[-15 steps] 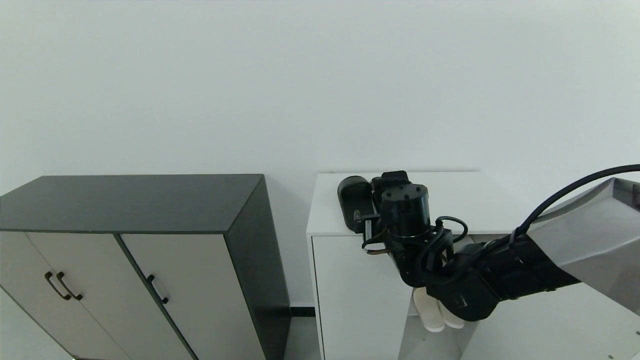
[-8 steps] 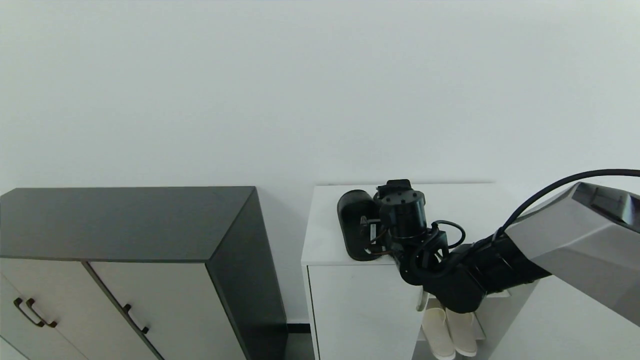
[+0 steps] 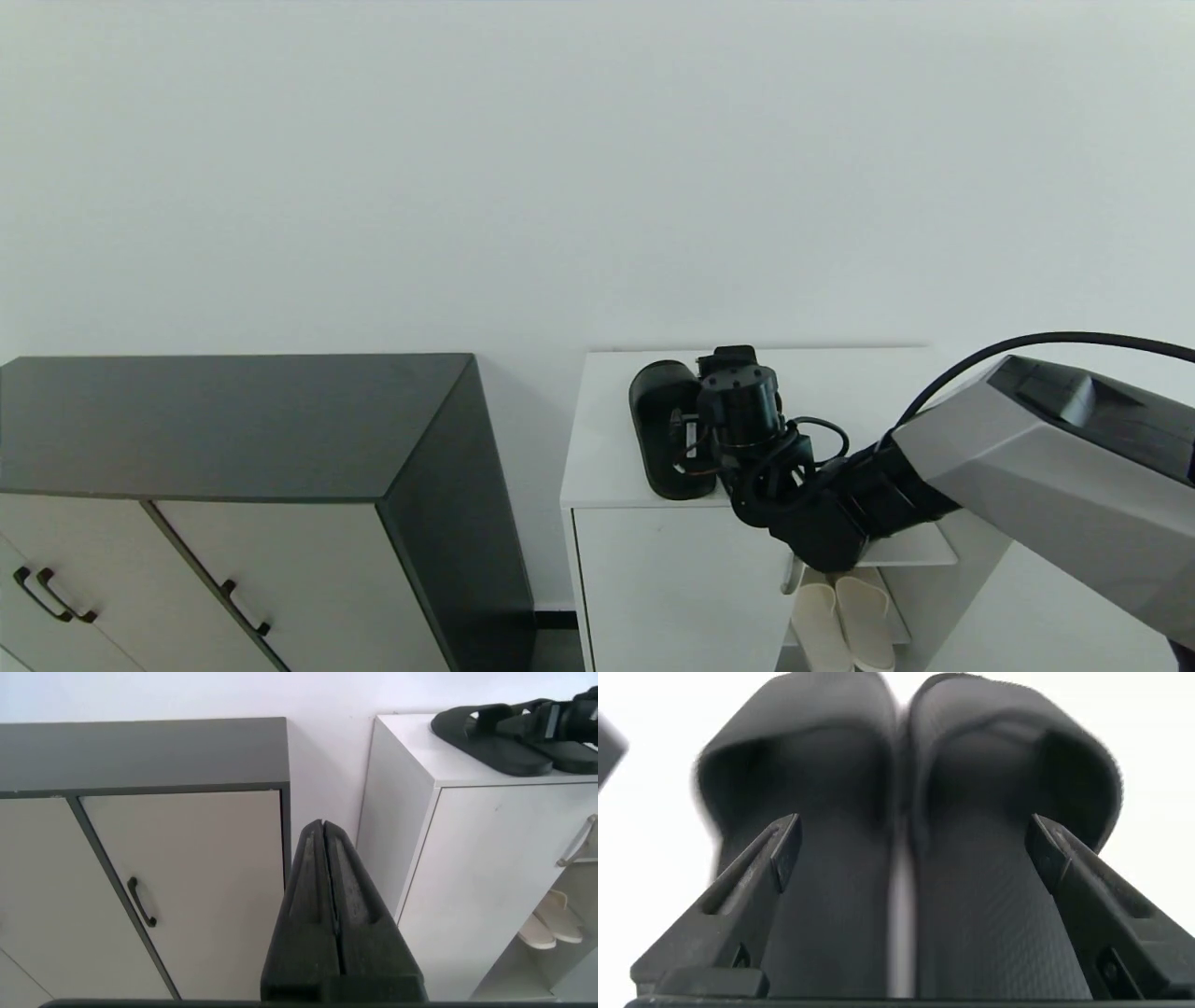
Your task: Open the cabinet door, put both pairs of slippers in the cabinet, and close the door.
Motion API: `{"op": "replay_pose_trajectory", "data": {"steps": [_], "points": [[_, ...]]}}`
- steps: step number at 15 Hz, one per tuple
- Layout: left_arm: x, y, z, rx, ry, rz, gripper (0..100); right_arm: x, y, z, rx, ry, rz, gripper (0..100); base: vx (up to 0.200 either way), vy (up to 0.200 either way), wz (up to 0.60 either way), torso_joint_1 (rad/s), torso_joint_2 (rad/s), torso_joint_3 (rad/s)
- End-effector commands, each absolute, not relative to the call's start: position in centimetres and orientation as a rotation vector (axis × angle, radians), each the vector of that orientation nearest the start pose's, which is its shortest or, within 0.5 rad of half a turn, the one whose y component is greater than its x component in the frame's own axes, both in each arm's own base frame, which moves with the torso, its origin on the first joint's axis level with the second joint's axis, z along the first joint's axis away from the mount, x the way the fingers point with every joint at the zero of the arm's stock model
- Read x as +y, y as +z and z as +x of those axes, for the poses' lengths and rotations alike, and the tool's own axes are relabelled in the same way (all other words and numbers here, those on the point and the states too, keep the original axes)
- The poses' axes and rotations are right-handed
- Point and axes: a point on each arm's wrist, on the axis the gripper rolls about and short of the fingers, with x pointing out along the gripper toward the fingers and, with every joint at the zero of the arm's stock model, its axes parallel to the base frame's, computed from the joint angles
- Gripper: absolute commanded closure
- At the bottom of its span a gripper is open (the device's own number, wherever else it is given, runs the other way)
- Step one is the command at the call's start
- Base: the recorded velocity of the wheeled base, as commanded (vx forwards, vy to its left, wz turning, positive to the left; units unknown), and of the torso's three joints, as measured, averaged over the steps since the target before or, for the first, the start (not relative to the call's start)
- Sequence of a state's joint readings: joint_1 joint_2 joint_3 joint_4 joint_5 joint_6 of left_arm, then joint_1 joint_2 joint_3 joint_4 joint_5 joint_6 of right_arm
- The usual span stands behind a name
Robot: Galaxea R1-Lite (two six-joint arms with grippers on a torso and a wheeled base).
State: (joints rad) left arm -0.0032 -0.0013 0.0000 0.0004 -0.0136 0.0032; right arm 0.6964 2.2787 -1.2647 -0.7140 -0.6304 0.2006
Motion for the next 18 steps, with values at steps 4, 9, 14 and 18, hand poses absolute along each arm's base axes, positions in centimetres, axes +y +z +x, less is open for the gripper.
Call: {"op": "replay_pose_trajectory", "data": {"steps": [4, 9, 14, 18], "points": [[0.0, 7.5, -2.3, 0.0, -0.017, 0.003, 100, 28.3, 7.9, 37.1, 0.226, 0.029, 0.02, 0, 0.0, 0.0, 0.0, 0.0, 0.0, 0.0], [0.0, 7.5, -2.3, 0.0, -0.017, 0.003, 100, 28.5, 7.8, 38.7, 0.213, 0.012, 0.028, 0, 0.0, 0.0, 0.0, 0.0, 0.0, 0.0], [0.0, 7.5, -2.3, 0.0, -0.017, 0.003, 100, 28.0, 7.3, 39.7, 0.211, -0.008, 0.031, 0, 0.0, 0.0, 0.0, 0.0, 0.0, 0.0], [0.0, 7.5, -2.3, 0.0, -0.017, 0.003, 100, 28.0, 7.4, 39.7, 0.208, -0.007, 0.034, 100, 0.0, 0.0, 0.0, 0.0, 0.0, 0.0]]}}
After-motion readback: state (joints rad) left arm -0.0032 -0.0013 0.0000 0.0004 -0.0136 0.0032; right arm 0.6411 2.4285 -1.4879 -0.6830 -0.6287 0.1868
